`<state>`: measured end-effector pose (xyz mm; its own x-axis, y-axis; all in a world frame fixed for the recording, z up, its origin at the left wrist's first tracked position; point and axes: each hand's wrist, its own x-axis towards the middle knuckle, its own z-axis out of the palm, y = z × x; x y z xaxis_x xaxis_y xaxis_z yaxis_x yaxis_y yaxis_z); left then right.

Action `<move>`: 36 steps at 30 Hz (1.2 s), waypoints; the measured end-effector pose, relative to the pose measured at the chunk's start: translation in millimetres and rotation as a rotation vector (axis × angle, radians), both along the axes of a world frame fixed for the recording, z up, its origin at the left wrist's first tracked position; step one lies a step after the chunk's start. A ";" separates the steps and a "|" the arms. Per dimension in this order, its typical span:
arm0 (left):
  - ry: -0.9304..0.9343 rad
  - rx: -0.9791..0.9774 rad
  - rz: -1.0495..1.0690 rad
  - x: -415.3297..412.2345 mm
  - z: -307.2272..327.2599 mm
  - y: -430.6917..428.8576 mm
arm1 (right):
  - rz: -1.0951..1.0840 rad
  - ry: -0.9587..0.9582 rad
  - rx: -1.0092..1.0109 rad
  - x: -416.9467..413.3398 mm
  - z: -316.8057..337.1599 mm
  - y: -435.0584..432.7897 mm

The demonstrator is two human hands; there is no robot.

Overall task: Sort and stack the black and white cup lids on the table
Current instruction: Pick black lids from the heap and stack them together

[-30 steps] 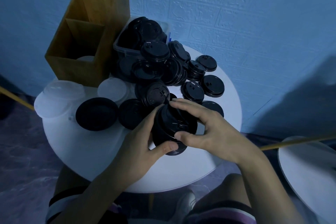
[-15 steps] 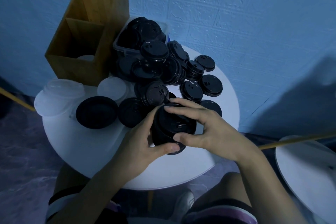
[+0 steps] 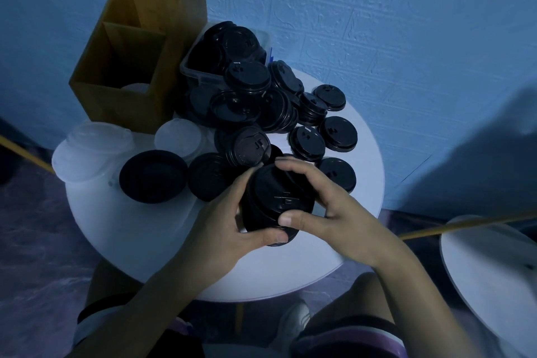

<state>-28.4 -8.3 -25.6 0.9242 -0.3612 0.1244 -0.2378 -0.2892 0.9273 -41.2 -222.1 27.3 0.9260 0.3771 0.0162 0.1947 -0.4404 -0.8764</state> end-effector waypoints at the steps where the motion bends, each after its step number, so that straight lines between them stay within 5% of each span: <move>1: -0.004 0.004 0.004 -0.2 -0.1 -0.2 | -0.017 -0.005 0.005 -1.0 -1.5 0.5; 36: 0.030 -0.114 -0.119 -11.7 1.6 6.3 | -0.208 0.002 0.195 -23.5 -30.2 7.1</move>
<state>-40.1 -1.9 -24.0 0.8796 -0.4534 0.1438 -0.2360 -0.1535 0.9596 -64.8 -215.0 -2.9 0.9833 0.1693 0.0674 0.1156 -0.2938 -0.9488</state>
